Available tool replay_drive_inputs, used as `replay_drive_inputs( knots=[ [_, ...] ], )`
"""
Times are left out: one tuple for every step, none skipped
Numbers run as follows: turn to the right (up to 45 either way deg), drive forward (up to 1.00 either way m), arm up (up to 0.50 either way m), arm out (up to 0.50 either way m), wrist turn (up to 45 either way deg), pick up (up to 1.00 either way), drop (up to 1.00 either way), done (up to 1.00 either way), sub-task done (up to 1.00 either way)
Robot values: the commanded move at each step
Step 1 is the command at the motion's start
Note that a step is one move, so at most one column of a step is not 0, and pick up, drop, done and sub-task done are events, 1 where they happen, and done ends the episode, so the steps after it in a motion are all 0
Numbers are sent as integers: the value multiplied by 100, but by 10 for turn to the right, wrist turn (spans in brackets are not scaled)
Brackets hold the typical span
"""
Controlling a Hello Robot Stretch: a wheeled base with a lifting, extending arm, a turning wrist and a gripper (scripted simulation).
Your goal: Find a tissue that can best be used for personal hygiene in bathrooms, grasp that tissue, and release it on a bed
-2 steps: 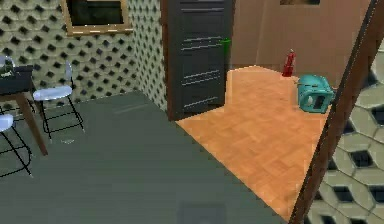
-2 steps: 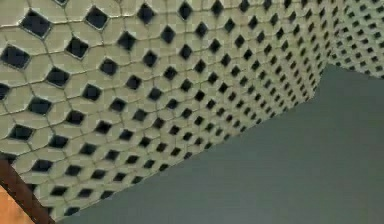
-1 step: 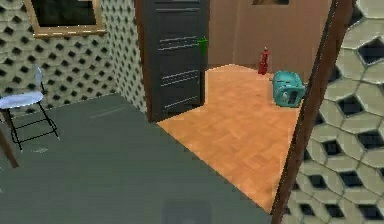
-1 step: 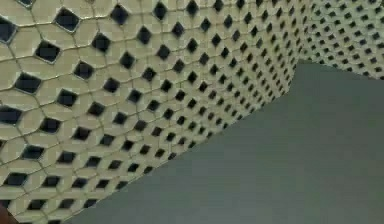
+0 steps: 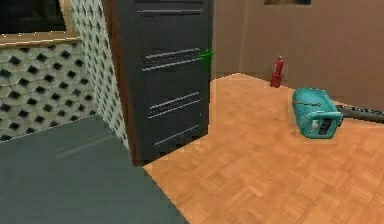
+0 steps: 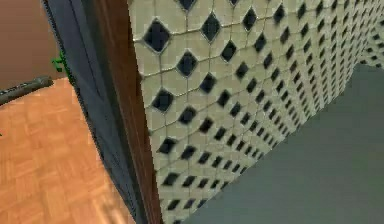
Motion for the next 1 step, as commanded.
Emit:
replay_drive_inputs(
  knots=[
    [240,0,0,0,0,0,0,0,0]
  ],
)
